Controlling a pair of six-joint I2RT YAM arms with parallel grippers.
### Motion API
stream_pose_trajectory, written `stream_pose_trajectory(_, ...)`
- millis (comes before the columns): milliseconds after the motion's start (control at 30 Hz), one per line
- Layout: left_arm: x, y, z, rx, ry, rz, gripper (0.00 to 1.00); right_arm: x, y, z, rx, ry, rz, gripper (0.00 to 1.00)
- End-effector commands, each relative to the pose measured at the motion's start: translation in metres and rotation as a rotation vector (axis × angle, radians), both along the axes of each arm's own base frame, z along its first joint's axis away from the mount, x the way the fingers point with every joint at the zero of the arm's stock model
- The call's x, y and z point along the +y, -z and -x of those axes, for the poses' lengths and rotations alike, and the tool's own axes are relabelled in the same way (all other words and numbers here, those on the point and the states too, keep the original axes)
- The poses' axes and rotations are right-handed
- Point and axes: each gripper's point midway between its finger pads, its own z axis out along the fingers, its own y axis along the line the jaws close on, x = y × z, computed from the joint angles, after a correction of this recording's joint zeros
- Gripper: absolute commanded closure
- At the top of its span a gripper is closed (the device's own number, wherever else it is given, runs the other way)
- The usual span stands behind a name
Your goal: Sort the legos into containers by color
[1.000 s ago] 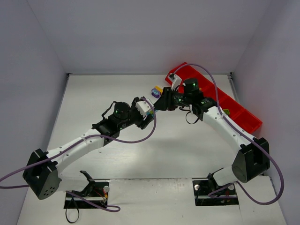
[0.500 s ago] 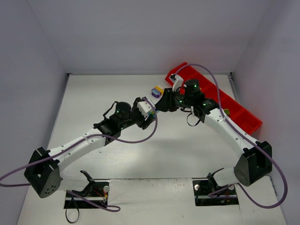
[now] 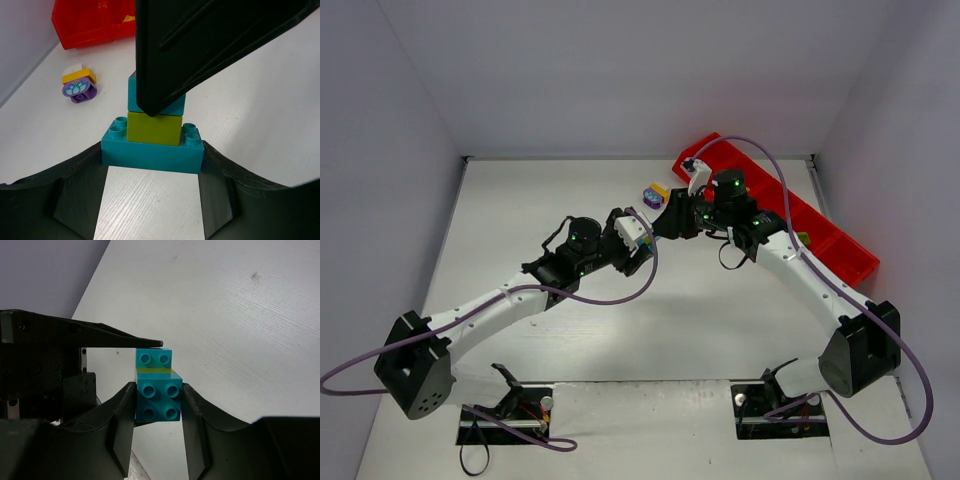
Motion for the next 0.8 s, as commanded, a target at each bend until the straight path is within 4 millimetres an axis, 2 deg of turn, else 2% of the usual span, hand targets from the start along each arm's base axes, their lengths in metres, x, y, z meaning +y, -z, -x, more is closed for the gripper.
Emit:
stream_pose_trajectory(0,-0.005,-0.026,-0.008,-0.05,-0.009,0.057,0.8,-0.007,-0.016,-0.008,-0.1,0.008,0.012,1.0)
stream_pose_trajectory(333,-0.006,-0.023,-0.008,-0.042,-0.006,0.05,0.8,-0.015,-0.008,-0.012,-0.1,0.036,0.052,1.0)
stream_pose_trajectory(467,-0.005,-0.02,-0.009,-0.043,-0.012,0.047,0.8,-0.017,-0.016,-0.009,-0.072,-0.003,-0.025,1.0)
stream_pose_trajectory(633,-0.006,-0.021,-0.01,-0.045,-0.012,0.051,0.8,-0.021,-0.02,-0.01,-0.076,-0.007,-0.038,1.0)
stream_pose_trajectory(700,-0.006,-0.023,-0.011,-0.049,-0.015,0.054,0.8,-0.031,-0.02,-0.014,-0.084,0.035,-0.025,1.0)
stream_pose_trajectory(767,-0.005,-0.022,-0.011,-0.046,-0.021,0.051,0.8,-0.056,-0.009,-0.03,-0.076,0.172,0.037,1.0)
